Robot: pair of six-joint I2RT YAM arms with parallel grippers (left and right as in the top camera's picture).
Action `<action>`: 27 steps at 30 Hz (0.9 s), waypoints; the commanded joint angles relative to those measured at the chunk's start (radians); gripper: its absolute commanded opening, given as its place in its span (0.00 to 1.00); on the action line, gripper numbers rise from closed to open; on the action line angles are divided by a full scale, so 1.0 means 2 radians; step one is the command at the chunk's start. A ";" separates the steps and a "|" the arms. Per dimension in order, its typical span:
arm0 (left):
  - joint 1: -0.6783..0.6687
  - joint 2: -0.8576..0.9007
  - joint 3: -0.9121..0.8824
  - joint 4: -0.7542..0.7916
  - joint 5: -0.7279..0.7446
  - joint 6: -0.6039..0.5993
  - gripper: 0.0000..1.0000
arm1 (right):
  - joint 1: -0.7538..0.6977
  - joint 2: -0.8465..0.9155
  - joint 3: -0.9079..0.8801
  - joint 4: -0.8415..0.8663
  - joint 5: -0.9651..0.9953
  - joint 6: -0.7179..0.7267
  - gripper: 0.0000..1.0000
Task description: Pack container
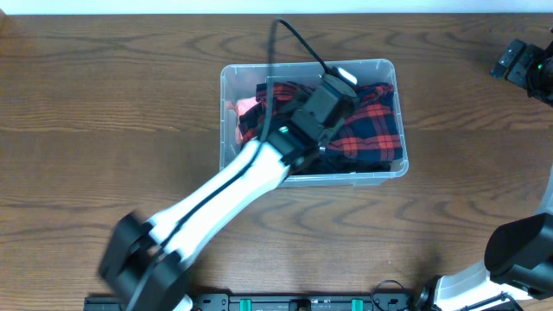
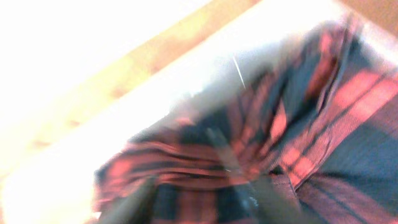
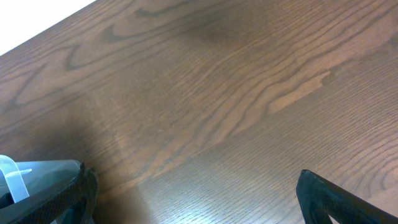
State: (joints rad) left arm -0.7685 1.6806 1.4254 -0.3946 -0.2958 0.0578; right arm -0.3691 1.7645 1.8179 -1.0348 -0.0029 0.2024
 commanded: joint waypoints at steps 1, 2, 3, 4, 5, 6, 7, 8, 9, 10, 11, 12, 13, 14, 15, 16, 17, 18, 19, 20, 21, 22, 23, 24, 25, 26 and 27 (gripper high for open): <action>0.000 -0.081 0.000 -0.013 -0.040 0.020 0.76 | -0.002 -0.002 0.006 -0.001 0.003 0.007 0.99; 0.000 -0.098 0.000 -0.022 -0.042 0.020 0.78 | -0.002 -0.002 0.006 -0.001 0.003 0.007 0.99; 0.000 -0.116 0.000 -0.034 -0.042 0.020 0.78 | -0.002 -0.002 0.006 -0.001 0.003 0.007 0.99; 0.000 -0.132 0.000 -0.049 -0.042 0.019 0.99 | -0.002 -0.002 0.006 -0.001 0.003 0.007 0.99; 0.000 -0.148 0.000 -0.064 -0.042 0.019 0.98 | -0.002 -0.002 0.006 -0.001 0.003 0.007 0.99; 0.000 -0.164 0.000 -0.080 -0.042 0.019 0.98 | -0.002 -0.002 0.006 -0.001 0.003 0.007 0.99; 0.000 -0.177 0.000 -0.090 -0.042 0.019 0.98 | -0.002 -0.002 0.006 -0.001 0.003 0.007 0.99; 0.000 -0.188 0.000 -0.098 -0.042 0.019 0.98 | -0.002 -0.002 0.006 -0.001 0.003 0.007 0.99; 0.000 -0.199 0.000 -0.104 -0.042 0.019 0.98 | -0.002 -0.002 0.006 -0.001 0.003 0.007 0.99; 0.000 -0.207 0.000 -0.112 -0.042 0.020 0.98 | -0.002 -0.002 0.006 -0.001 0.003 0.007 0.99; 0.000 -0.216 0.000 -0.133 -0.045 0.020 0.98 | -0.002 -0.002 0.006 -0.001 0.003 0.007 0.99; 0.000 -0.226 0.000 -0.159 -0.046 0.019 0.98 | -0.002 -0.002 0.006 -0.001 0.003 0.007 0.99; 0.000 -0.234 0.000 -0.189 -0.045 0.019 0.98 | -0.002 -0.002 0.006 -0.001 0.003 0.007 0.99; 0.000 -0.243 0.000 -0.227 -0.045 0.018 0.98 | -0.002 -0.002 0.006 -0.001 0.003 0.007 1.00; 0.000 -0.250 0.000 -0.263 -0.045 0.010 0.98 | -0.002 -0.002 0.006 -0.001 0.003 0.007 0.99; 0.000 -0.257 0.000 -0.299 -0.046 -0.010 0.98 | -0.002 -0.002 0.006 -0.001 0.003 0.007 0.99; 0.000 -0.264 0.000 -0.331 -0.048 -0.032 0.98 | -0.002 -0.002 0.006 -0.001 0.003 0.007 0.99; 0.000 -0.272 0.000 -0.361 -0.052 -0.061 0.98 | -0.002 -0.002 0.006 -0.001 0.003 0.007 0.99; 0.000 -0.280 -0.001 -0.390 -0.057 -0.092 0.98 | -0.002 -0.002 0.006 -0.001 0.003 0.007 0.99; 0.000 -0.288 -0.001 -0.417 -0.057 -0.122 0.98 | -0.002 -0.002 0.006 -0.001 0.003 0.007 0.99; 0.000 -0.297 -0.001 -0.443 -0.057 -0.154 0.98 | -0.002 -0.002 0.006 -0.001 0.003 0.007 0.99; 0.000 -0.304 -0.002 -0.458 -0.057 -0.171 0.98 | -0.002 -0.002 0.006 -0.001 0.003 0.007 0.99; 0.000 -0.314 -0.005 -0.468 -0.057 -0.185 0.98 | -0.002 -0.002 0.006 -0.001 0.003 0.007 0.99; 0.000 -0.324 -0.009 -0.470 -0.057 -0.189 0.98 | -0.002 -0.002 0.006 -0.001 0.003 0.007 0.99; 0.001 -0.334 -0.014 -0.467 -0.057 -0.189 0.98 | -0.002 -0.002 0.006 -0.001 0.003 0.007 0.99; 0.009 -0.345 -0.022 -0.459 -0.057 -0.189 0.98 | -0.002 -0.002 0.006 -0.001 0.003 0.007 0.99; 0.021 -0.357 -0.031 -0.447 -0.053 -0.189 0.98 | -0.002 -0.002 0.006 -0.001 0.003 0.007 0.99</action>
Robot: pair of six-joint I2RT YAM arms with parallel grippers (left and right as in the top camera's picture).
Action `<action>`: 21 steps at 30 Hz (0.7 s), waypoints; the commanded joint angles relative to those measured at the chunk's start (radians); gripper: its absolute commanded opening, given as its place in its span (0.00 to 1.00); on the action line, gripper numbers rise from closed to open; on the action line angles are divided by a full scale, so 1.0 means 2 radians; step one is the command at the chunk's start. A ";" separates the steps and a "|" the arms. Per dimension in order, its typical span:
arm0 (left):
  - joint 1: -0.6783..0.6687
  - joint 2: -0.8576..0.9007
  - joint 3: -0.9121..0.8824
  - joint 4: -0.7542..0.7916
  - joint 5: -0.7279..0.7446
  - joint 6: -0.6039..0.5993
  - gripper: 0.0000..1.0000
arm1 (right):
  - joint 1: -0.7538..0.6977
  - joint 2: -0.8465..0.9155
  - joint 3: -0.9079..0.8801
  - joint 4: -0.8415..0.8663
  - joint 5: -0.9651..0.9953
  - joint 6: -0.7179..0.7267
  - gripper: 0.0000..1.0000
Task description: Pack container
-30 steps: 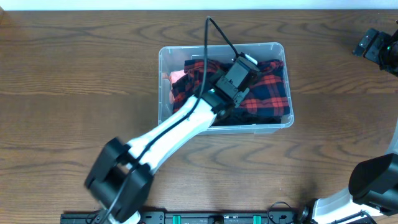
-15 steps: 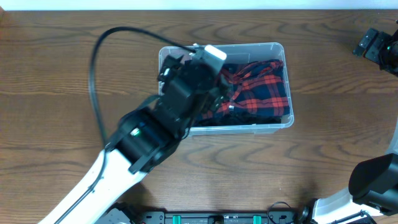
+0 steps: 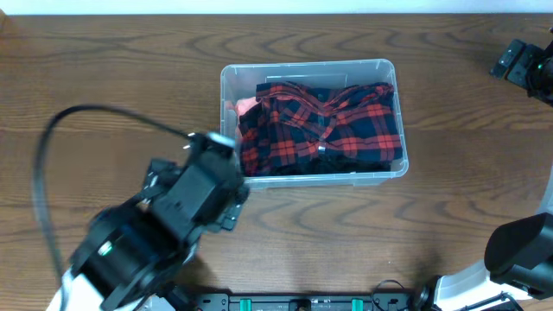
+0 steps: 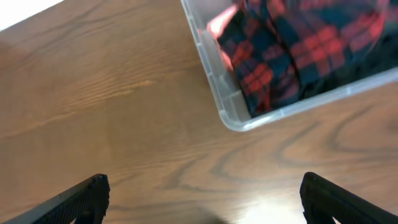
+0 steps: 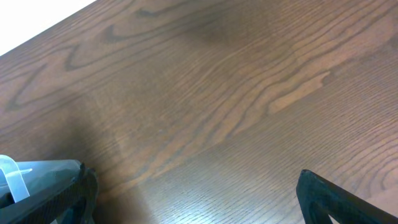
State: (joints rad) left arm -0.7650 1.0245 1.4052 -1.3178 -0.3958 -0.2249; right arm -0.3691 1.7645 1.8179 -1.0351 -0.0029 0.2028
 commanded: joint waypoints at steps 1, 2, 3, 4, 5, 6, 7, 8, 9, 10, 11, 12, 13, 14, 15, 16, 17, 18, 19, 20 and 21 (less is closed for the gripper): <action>0.039 -0.044 -0.035 0.035 0.005 -0.047 0.98 | -0.002 -0.002 0.006 -0.001 0.003 0.007 0.99; 0.058 -0.056 -0.047 0.054 0.011 -0.047 0.98 | -0.002 -0.002 0.006 -0.001 0.003 0.007 0.99; 0.079 -0.069 -0.062 0.075 0.020 -0.045 0.98 | -0.002 -0.002 0.006 -0.001 0.003 0.007 0.99; 0.101 -0.083 -0.078 0.098 0.031 -0.040 0.98 | -0.002 -0.002 0.006 -0.001 0.003 0.007 0.99; 0.122 -0.097 -0.097 0.123 0.043 -0.034 0.98 | -0.002 -0.002 0.006 -0.001 0.003 0.007 0.99; 0.144 -0.112 -0.116 0.149 0.058 -0.024 0.98 | -0.002 -0.002 0.006 -0.001 0.003 0.007 0.99; 0.165 -0.126 -0.137 0.176 0.074 -0.011 0.98 | -0.002 -0.002 0.006 -0.001 0.003 0.007 0.99; 0.184 -0.142 -0.158 0.205 0.092 0.004 0.98 | -0.002 -0.002 0.006 -0.001 0.003 0.007 0.99; 0.202 -0.157 -0.179 0.237 0.109 0.021 0.98 | -0.002 -0.002 0.006 -0.001 0.003 0.007 0.99; 0.218 -0.173 -0.200 0.270 0.126 0.040 0.98 | -0.002 -0.002 0.006 -0.001 0.003 0.007 0.99; 0.233 -0.187 -0.222 0.303 0.140 0.056 0.98 | -0.002 -0.002 0.006 -0.001 0.003 0.007 0.99; 0.246 -0.202 -0.242 0.335 0.153 0.067 0.98 | -0.002 -0.002 0.006 -0.001 0.003 0.007 0.99; 0.258 -0.217 -0.263 0.366 0.162 0.073 0.98 | -0.002 -0.002 0.006 -0.001 0.003 0.007 0.99; 0.269 -0.231 -0.282 0.393 0.168 0.073 0.98 | -0.002 -0.002 0.006 -0.001 0.003 0.007 0.99; 0.280 -0.247 -0.304 0.423 0.171 0.073 0.98 | -0.002 -0.002 0.006 -0.001 0.003 0.007 0.99; 0.289 -0.260 -0.322 0.447 0.176 0.073 0.98 | -0.002 -0.002 0.006 -0.001 0.003 0.007 0.99; 0.297 -0.273 -0.340 0.468 0.182 0.073 0.98 | -0.002 -0.002 0.006 -0.001 0.003 0.007 0.99; 0.304 -0.286 -0.355 0.484 0.187 0.073 0.98 | -0.002 -0.002 0.006 -0.001 0.003 0.007 0.99; 0.311 -0.298 -0.370 0.497 0.193 0.073 0.98 | -0.002 -0.002 0.006 -0.001 0.003 0.007 0.99; 0.318 -0.310 -0.386 0.508 0.200 0.073 0.98 | -0.002 -0.002 0.006 -0.001 0.003 0.007 0.99; 0.324 -0.323 -0.401 0.516 0.208 0.073 0.98 | -0.002 -0.002 0.006 -0.001 0.003 0.007 0.99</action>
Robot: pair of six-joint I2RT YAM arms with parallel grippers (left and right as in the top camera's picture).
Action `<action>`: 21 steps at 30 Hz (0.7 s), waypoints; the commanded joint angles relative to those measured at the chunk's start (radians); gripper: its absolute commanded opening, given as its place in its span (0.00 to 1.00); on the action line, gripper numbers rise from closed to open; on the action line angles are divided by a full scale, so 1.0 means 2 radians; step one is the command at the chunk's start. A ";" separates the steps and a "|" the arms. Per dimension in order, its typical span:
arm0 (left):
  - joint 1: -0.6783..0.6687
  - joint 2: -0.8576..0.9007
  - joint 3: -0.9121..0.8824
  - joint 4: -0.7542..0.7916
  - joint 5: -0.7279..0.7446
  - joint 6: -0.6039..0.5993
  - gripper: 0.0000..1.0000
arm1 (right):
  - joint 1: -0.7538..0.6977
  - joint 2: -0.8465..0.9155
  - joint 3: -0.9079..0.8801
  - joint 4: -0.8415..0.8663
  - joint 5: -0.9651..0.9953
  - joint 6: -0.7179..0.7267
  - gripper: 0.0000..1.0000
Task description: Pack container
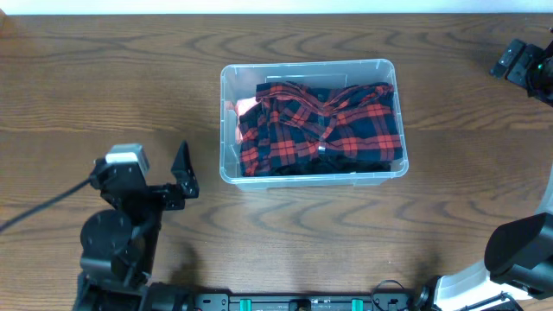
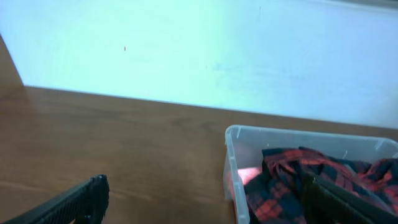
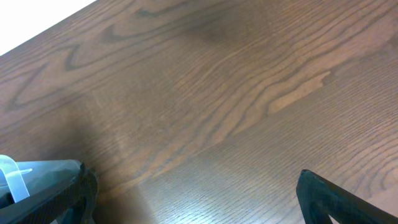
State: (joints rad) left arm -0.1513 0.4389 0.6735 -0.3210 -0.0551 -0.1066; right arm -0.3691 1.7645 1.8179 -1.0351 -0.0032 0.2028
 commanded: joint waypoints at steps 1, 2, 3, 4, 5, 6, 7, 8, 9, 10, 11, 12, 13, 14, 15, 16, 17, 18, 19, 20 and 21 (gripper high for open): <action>0.023 -0.042 -0.049 0.024 0.042 0.014 0.98 | -0.002 -0.002 0.006 -0.001 0.003 0.007 0.99; 0.028 -0.053 -0.063 0.027 0.048 0.014 0.98 | -0.002 -0.002 0.006 -0.001 0.003 0.007 0.99; 0.033 -0.065 -0.076 0.031 0.053 0.014 0.98 | -0.002 -0.002 0.006 -0.001 0.003 0.007 0.99; 0.037 -0.076 -0.089 0.036 0.056 0.014 0.98 | -0.002 -0.002 0.006 -0.001 0.003 0.007 0.99; 0.041 -0.086 -0.103 0.043 0.058 0.014 0.98 | -0.002 -0.002 0.006 -0.001 0.003 0.007 0.99; 0.046 -0.097 -0.120 0.054 0.060 0.014 0.98 | -0.002 -0.002 0.006 -0.001 0.003 0.007 0.99; 0.051 -0.107 -0.135 0.067 0.062 0.014 0.98 | -0.002 -0.002 0.006 -0.001 0.003 0.007 0.99; 0.055 -0.116 -0.150 0.080 0.063 0.014 0.98 | -0.002 -0.002 0.006 -0.001 0.003 0.007 0.99; 0.059 -0.125 -0.166 0.094 0.063 0.014 0.98 | -0.002 -0.002 0.006 -0.001 0.003 0.007 0.99; 0.062 -0.134 -0.181 0.110 0.063 0.014 0.98 | -0.002 -0.002 0.006 -0.001 0.003 0.007 0.99; 0.064 -0.142 -0.197 0.127 0.063 0.014 0.98 | -0.002 -0.002 0.006 -0.001 0.003 0.007 0.99; 0.066 -0.151 -0.213 0.142 0.063 0.014 0.98 | -0.002 -0.002 0.006 -0.001 0.003 0.007 0.99; 0.067 -0.160 -0.230 0.157 0.063 0.014 0.98 | -0.002 -0.002 0.006 -0.001 0.003 0.007 0.99; 0.067 -0.166 -0.241 0.166 0.063 0.014 0.98 | -0.002 -0.002 0.006 -0.001 0.003 0.007 0.99; 0.067 -0.175 -0.257 0.177 0.063 0.014 0.98 | -0.002 -0.002 0.006 -0.001 0.003 0.007 0.99; 0.067 -0.185 -0.273 0.187 0.063 0.014 0.98 | -0.002 -0.002 0.006 -0.001 0.003 0.007 0.99; 0.067 -0.191 -0.283 0.193 0.063 0.014 0.98 | -0.002 -0.002 0.006 -0.001 0.003 0.007 0.99; 0.067 -0.198 -0.294 0.200 0.063 0.014 0.98 | -0.002 -0.002 0.006 -0.001 0.003 0.007 0.99; 0.067 -0.204 -0.304 0.206 0.063 0.014 0.98 | -0.002 -0.002 0.006 -0.001 0.003 0.007 0.99; 0.067 -0.209 -0.311 0.210 0.063 0.014 0.98 | -0.002 -0.002 0.006 -0.001 0.003 0.007 0.99; 0.067 -0.213 -0.317 0.210 0.063 0.014 0.98 | -0.002 -0.002 0.006 -0.001 0.003 0.007 0.99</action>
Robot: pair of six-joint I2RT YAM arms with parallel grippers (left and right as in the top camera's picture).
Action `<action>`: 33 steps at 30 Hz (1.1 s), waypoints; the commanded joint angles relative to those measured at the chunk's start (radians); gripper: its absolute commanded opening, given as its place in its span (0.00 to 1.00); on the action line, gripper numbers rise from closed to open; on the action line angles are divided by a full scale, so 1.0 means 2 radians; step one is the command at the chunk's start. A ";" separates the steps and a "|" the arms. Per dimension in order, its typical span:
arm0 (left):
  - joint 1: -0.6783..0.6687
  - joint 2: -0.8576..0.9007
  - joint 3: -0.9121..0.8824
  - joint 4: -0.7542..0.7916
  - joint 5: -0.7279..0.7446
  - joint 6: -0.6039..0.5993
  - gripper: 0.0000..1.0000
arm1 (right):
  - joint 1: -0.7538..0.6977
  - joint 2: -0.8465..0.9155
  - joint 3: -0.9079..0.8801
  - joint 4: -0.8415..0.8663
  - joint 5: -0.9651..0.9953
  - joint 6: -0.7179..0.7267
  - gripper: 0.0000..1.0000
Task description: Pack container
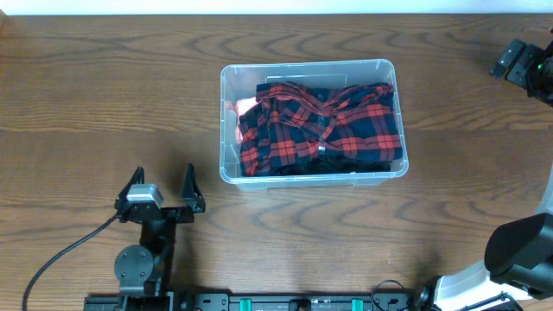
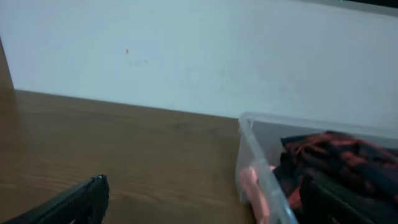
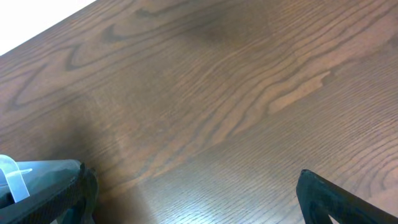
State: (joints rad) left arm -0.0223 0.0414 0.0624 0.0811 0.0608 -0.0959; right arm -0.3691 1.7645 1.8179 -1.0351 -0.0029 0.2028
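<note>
A clear plastic container [image 1: 226,130] stands at the table's middle. A red and navy plaid shirt [image 1: 333,125] fills it, with something pink [image 1: 233,107] at its left end. My left gripper [image 1: 161,183] sits near the front edge, left of the container, open and empty. In the left wrist view the container wall [image 2: 255,168], the shirt [image 2: 336,155] and the pink item [image 2: 252,183] lie ahead to the right of the left gripper [image 2: 202,211]. My right gripper [image 3: 193,205] is open over bare wood at the far right.
The right arm's wrist [image 1: 523,65] is at the back right corner and its base [image 1: 518,250] at the front right. A black cable [image 1: 69,250] runs from the left arm to the front edge. A pale wall [image 2: 199,50] rises behind the table.
My left arm has folded down closer to the front edge, with its gripper now lower and pointing level across the table toward the back. The right arm and the container have not moved.
At first my left gripper was down inside the container on the plaid shirt. Then it was out and open, in front and to the left of the container. It then stood further front left, and now sits folded by the front edge. The shirt stays in the container.
</note>
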 commanded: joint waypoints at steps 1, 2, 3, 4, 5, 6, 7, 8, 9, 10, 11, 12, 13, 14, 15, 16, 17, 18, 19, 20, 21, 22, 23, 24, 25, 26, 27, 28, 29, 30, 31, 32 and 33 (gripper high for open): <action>0.003 -0.018 -0.016 0.009 0.005 0.009 0.98 | -0.002 -0.002 0.006 -0.001 0.003 0.007 0.99; 0.003 -0.019 -0.019 0.009 0.005 0.009 0.98 | -0.002 -0.002 0.006 -0.001 0.003 0.007 0.99; 0.003 -0.020 -0.022 0.009 0.005 0.009 0.98 | -0.002 -0.002 0.006 -0.001 0.003 0.007 0.99; 0.003 -0.020 -0.025 0.009 0.005 0.009 0.98 | -0.002 -0.002 0.006 -0.001 0.003 0.007 0.99; 0.003 -0.020 -0.028 0.009 0.005 0.009 0.98 | -0.002 -0.002 0.006 -0.001 0.003 0.007 0.99; 0.003 -0.020 -0.029 0.006 0.005 0.009 0.98 | -0.002 -0.002 0.006 -0.001 0.003 0.007 0.99; 0.003 -0.020 -0.029 0.001 0.005 0.009 0.98 | -0.002 -0.002 0.006 -0.001 0.003 0.007 0.99; 0.003 -0.020 -0.029 -0.002 0.005 0.009 0.98 | -0.002 -0.002 0.006 -0.001 0.003 0.007 0.99; 0.003 -0.020 -0.029 -0.006 0.005 0.009 0.98 | -0.002 -0.002 0.006 -0.001 0.003 0.007 0.99; 0.003 -0.020 -0.029 -0.010 0.004 0.009 0.98 | -0.002 -0.002 0.006 -0.001 0.003 0.007 0.99; 0.003 -0.020 -0.029 -0.017 0.003 0.009 0.98 | -0.002 -0.002 0.006 -0.001 0.003 0.007 0.99; 0.003 -0.020 -0.029 -0.025 0.003 0.009 0.98 | -0.002 -0.002 0.006 -0.001 0.003 0.007 0.99; 0.003 -0.020 -0.029 -0.036 0.003 0.009 0.98 | -0.002 -0.002 0.006 -0.001 0.003 0.007 0.99; 0.003 -0.020 -0.029 -0.048 0.003 0.009 0.98 | -0.002 -0.002 0.006 -0.001 0.003 0.007 0.99; 0.003 -0.020 -0.029 -0.063 0.003 0.009 0.98 | -0.002 -0.002 0.006 -0.001 0.003 0.007 0.99; 0.003 -0.020 -0.029 -0.075 0.003 0.009 0.98 | -0.002 -0.002 0.006 -0.001 0.003 0.007 0.99; 0.003 -0.020 -0.029 -0.075 0.001 0.009 0.98 | -0.002 -0.002 0.006 -0.001 0.003 0.007 0.99; 0.003 -0.020 -0.029 -0.074 0.001 0.009 0.98 | -0.002 -0.002 0.006 -0.001 0.003 0.007 0.99; 0.003 -0.020 -0.029 -0.074 0.000 0.009 0.98 | -0.002 -0.002 0.006 -0.001 0.003 0.007 0.99; 0.002 -0.020 -0.029 -0.074 0.000 0.008 0.98 | -0.002 -0.002 0.006 -0.001 0.003 0.007 0.99; 0.002 -0.020 -0.029 -0.074 0.001 0.008 0.98 | -0.002 -0.002 0.006 -0.001 0.003 0.007 0.99; 0.002 -0.020 -0.029 -0.074 0.000 0.008 0.98 | -0.002 -0.002 0.006 -0.001 0.003 0.007 0.99; 0.002 -0.019 -0.029 -0.074 0.000 0.008 0.98 | -0.002 -0.002 0.006 -0.001 0.003 0.007 0.99; 0.002 -0.018 -0.029 -0.074 0.000 0.008 0.98 | -0.002 -0.002 0.006 -0.001 0.003 0.007 0.99; 0.002 -0.018 -0.029 -0.074 0.000 0.008 0.98 | -0.002 -0.002 0.006 -0.001 0.003 0.007 0.99; 0.002 -0.018 -0.029 -0.074 0.000 0.008 0.98 | -0.002 -0.002 0.006 -0.001 0.003 0.007 0.99; 0.002 -0.018 -0.029 -0.074 0.000 0.008 0.98 | -0.002 -0.002 0.006 -0.001 0.003 0.007 0.99; 0.002 -0.018 -0.029 -0.074 0.000 0.008 0.98 | -0.002 -0.002 0.006 -0.001 0.003 0.007 0.99; 0.002 -0.018 -0.029 -0.074 0.000 0.008 0.98 | -0.002 -0.002 0.006 -0.001 0.003 0.007 0.99; 0.002 -0.018 -0.029 -0.074 0.000 0.008 0.98 | -0.002 -0.002 0.006 -0.001 0.003 0.007 0.99; 0.002 -0.018 -0.029 -0.074 0.000 0.008 0.98 | -0.002 -0.002 0.006 -0.001 0.003 0.007 0.99; 0.002 -0.018 -0.029 -0.074 0.000 0.008 0.98 | -0.002 -0.002 0.006 -0.001 0.003 0.007 0.99; 0.002 -0.018 -0.029 -0.074 0.000 0.008 0.98 | -0.002 -0.002 0.006 -0.001 0.003 0.007 0.99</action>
State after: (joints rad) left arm -0.0223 0.0101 0.0132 -0.0200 0.0608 -0.0959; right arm -0.3691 1.7645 1.8179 -1.0351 -0.0029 0.2028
